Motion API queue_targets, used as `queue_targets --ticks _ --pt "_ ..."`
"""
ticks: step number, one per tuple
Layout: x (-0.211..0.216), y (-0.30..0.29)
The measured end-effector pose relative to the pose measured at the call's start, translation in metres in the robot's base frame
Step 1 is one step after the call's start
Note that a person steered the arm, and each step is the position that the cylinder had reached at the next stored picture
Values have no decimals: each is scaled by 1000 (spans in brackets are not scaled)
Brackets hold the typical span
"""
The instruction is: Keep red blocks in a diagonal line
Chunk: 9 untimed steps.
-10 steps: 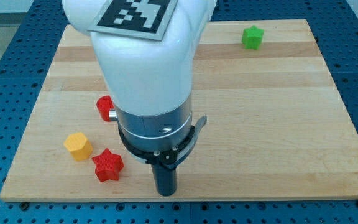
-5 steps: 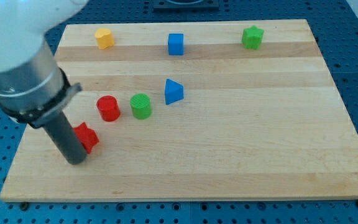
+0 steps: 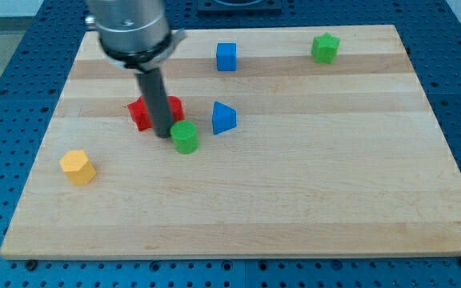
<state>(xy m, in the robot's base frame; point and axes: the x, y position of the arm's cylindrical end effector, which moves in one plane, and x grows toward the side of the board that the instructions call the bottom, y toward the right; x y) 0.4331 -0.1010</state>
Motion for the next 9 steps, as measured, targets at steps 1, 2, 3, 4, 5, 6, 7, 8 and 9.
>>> queue_targets --ticks 1,2,3,4,5,6,7,8,9 --pt "-33 7" --pt "-30 -30" --pt "-11 -34" --pt "-14 -84" --pt "-24 -105" --pt "-39 -101" --pt "-49 -101" --pt "-58 -104" --pt "-71 -118"
